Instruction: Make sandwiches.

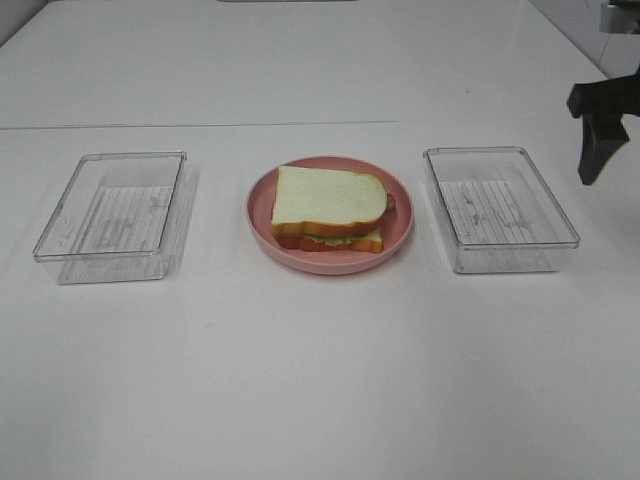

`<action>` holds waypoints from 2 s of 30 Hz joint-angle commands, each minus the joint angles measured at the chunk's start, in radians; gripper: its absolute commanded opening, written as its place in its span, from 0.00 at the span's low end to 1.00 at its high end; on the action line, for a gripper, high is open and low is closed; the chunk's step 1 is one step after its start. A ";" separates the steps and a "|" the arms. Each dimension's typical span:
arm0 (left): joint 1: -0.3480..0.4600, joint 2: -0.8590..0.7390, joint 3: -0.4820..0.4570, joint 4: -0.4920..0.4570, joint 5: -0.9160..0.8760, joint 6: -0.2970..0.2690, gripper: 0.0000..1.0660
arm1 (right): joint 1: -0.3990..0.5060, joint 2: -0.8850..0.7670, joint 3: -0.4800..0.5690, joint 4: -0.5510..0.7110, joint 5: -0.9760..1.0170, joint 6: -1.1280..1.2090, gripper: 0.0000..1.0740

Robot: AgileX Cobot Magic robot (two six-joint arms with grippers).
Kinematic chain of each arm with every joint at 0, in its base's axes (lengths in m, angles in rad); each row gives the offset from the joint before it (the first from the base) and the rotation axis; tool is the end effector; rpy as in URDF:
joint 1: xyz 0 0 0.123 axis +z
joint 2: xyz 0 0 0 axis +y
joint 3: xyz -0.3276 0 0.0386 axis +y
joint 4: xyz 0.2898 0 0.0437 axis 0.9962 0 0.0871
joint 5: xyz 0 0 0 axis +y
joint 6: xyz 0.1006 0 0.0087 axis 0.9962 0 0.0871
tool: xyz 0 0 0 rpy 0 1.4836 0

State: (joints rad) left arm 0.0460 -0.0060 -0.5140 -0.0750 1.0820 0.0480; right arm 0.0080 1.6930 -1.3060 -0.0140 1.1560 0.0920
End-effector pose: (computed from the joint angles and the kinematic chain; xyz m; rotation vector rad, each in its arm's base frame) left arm -0.0081 -0.0071 0.2955 0.0074 2.0434 -0.0310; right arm 0.3746 0.0017 0.2742 0.1196 3.0237 -0.0111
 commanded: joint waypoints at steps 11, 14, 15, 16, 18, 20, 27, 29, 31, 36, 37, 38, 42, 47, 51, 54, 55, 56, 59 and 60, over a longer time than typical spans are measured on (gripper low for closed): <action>-0.002 -0.015 0.000 -0.004 -0.006 -0.005 0.84 | -0.002 -0.812 0.534 0.014 -0.045 0.019 0.74; -0.002 -0.015 0.000 -0.004 -0.006 -0.005 0.84 | -0.002 -0.975 0.577 0.025 -0.027 0.021 0.74; -0.002 -0.015 0.000 -0.004 -0.006 -0.005 0.84 | -0.002 -0.975 0.577 0.025 -0.027 0.021 0.74; -0.002 -0.015 0.000 -0.004 -0.006 -0.005 0.84 | -0.002 -1.030 0.588 0.025 -0.016 0.021 0.74; -0.002 -0.015 0.000 -0.004 -0.006 -0.005 0.84 | -0.002 -1.125 0.608 0.024 -0.001 0.020 0.74; -0.002 -0.015 0.000 -0.004 -0.006 -0.005 0.84 | -0.002 -1.265 0.640 0.022 -0.001 0.007 0.74; -0.002 -0.015 0.000 -0.004 -0.006 -0.005 0.84 | -0.002 -1.538 0.725 -0.018 -0.012 -0.009 0.74; -0.002 -0.015 0.000 -0.004 -0.006 -0.005 0.84 | -0.002 -1.573 0.736 -0.023 -0.012 -0.009 0.74; -0.002 -0.015 0.000 -0.004 -0.006 -0.005 0.84 | -0.002 -1.662 0.780 -0.038 -0.013 -0.009 0.74; -0.002 -0.015 0.000 -0.004 -0.006 -0.005 0.84 | -0.002 -1.722 0.826 -0.047 -0.008 -0.008 0.74; -0.002 -0.015 0.000 -0.004 -0.006 -0.005 0.84 | -0.002 -1.722 0.826 -0.047 -0.008 -0.008 0.74; -0.002 -0.015 0.000 -0.006 -0.006 -0.005 0.84 | -0.002 -1.721 0.826 -0.047 -0.015 -0.008 0.74; -0.002 -0.014 0.000 -0.006 -0.006 -0.006 0.84 | -0.002 -1.724 0.853 -0.050 -0.056 -0.010 0.74; -0.002 -0.014 0.000 -0.006 -0.006 -0.006 0.84 | -0.002 -1.724 0.853 -0.051 -0.056 -0.009 0.74; -0.002 -0.014 0.000 -0.006 -0.006 -0.006 0.84 | -0.002 -1.722 0.853 -0.051 -0.056 -0.009 0.74; -0.002 -0.014 0.000 -0.006 -0.006 -0.006 0.84 | -0.002 -1.721 0.853 -0.051 -0.056 -0.009 0.74; -0.002 -0.014 0.000 -0.006 -0.006 -0.006 0.84 | -0.002 -1.721 0.853 -0.051 -0.056 -0.009 0.74; -0.002 -0.014 0.000 -0.006 -0.006 -0.006 0.84 | -0.002 -1.721 0.853 -0.051 -0.056 -0.009 0.74; -0.002 -0.014 0.000 -0.006 -0.006 -0.006 0.84 | -0.002 -1.721 0.853 -0.051 -0.056 -0.009 0.74; -0.002 -0.014 0.000 -0.006 -0.006 -0.006 0.84 | -0.002 -1.721 0.853 -0.051 -0.056 -0.009 0.74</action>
State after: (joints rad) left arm 0.0460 -0.0060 -0.5140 -0.0750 1.0820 0.0480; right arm 0.0080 -0.0040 -0.4560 -0.0540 1.1110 0.0900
